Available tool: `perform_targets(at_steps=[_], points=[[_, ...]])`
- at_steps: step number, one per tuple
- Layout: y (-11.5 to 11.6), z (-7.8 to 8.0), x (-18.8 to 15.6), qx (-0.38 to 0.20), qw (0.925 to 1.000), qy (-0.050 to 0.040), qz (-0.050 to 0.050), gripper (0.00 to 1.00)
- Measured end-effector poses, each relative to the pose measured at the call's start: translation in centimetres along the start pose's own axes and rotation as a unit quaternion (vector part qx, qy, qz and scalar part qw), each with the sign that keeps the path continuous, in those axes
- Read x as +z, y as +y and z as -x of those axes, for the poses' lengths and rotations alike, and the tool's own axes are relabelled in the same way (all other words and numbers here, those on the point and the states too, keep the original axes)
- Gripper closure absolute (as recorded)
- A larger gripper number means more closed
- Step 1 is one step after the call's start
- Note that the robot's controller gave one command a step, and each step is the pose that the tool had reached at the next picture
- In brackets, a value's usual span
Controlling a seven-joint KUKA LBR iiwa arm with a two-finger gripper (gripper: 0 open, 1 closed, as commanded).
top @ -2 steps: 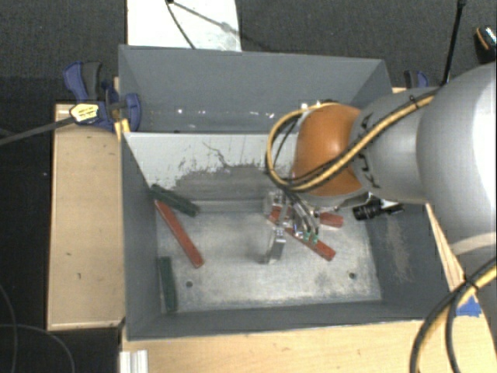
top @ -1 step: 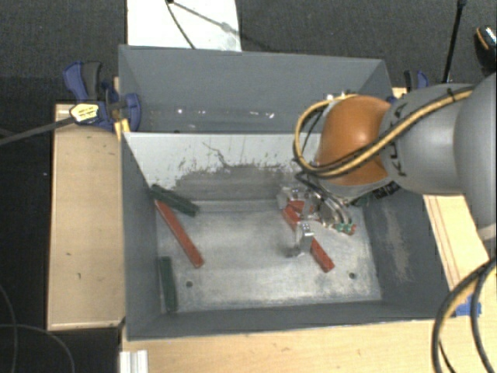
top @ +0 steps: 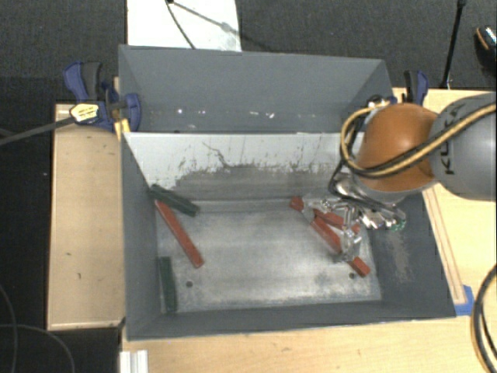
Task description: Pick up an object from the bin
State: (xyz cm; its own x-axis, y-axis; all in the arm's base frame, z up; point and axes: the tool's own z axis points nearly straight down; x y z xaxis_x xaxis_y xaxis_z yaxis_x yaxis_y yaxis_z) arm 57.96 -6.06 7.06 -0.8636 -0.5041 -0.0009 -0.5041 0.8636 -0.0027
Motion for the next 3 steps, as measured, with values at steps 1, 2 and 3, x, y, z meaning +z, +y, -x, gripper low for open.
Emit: perform_targets(at_steps=[1, 2, 3], points=[[-3.2, -4.8, -0.7, -0.256, 0.9666, 0.0005, 0.002, 0.00], [-6.1, -1.9, 0.0, -0.325, 0.9458, -0.0055, 0.008, 0.00], [-4.7, -1.3, -0.1, -0.564, 0.8261, -0.0035, 0.002, 0.00]])
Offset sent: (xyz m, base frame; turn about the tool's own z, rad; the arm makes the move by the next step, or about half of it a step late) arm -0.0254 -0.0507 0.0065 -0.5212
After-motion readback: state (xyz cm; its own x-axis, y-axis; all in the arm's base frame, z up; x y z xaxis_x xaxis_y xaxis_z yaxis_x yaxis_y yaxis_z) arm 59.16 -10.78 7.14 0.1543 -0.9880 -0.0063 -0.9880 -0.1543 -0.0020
